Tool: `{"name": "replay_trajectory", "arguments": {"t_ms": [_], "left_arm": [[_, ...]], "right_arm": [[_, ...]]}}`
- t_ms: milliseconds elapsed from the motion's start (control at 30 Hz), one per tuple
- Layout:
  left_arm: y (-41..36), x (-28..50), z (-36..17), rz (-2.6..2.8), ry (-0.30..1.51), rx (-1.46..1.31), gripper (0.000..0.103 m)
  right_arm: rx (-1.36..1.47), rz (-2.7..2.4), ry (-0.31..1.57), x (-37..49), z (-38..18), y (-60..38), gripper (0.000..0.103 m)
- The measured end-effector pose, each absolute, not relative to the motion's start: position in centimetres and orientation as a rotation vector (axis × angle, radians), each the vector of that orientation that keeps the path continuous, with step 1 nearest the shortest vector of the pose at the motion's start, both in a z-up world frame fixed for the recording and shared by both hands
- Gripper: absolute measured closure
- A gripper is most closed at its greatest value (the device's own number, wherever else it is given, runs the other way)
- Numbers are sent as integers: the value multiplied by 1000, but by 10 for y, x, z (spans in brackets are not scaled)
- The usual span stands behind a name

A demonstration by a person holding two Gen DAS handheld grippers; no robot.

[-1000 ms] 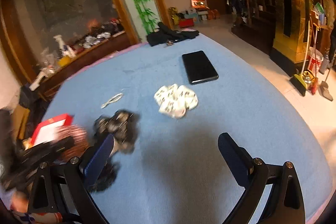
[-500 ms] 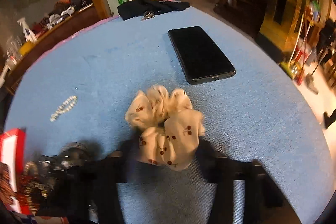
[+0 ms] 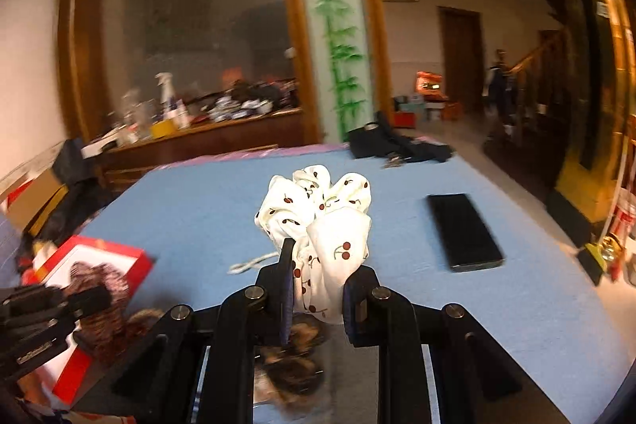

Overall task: Organize jewelry
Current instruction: 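Carry both held scrunchies over the red-rimmed box with both grippers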

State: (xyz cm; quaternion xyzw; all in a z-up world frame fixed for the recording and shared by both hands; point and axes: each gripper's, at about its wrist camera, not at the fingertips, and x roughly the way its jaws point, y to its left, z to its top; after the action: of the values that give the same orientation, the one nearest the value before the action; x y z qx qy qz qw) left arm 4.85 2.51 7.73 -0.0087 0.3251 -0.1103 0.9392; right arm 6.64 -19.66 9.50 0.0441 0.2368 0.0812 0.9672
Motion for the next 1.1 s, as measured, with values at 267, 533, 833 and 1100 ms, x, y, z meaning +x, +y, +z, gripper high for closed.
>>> {"name": "replay_trajectory", "arguments": {"t_ms": [267, 533, 833, 1100], "left_arm": [[29, 42, 84, -203, 639, -12, 88], [44, 37, 97, -169, 607, -20, 87], [91, 37, 109, -82, 579, -29, 87], [167, 53, 103, 46, 624, -79, 87]], "right_arm": [[116, 173, 486, 75, 94, -198, 82], [121, 190, 468, 53, 108, -173, 82], [101, 324, 514, 41, 126, -108, 82], [82, 445, 587, 47, 123, -40, 82]]}}
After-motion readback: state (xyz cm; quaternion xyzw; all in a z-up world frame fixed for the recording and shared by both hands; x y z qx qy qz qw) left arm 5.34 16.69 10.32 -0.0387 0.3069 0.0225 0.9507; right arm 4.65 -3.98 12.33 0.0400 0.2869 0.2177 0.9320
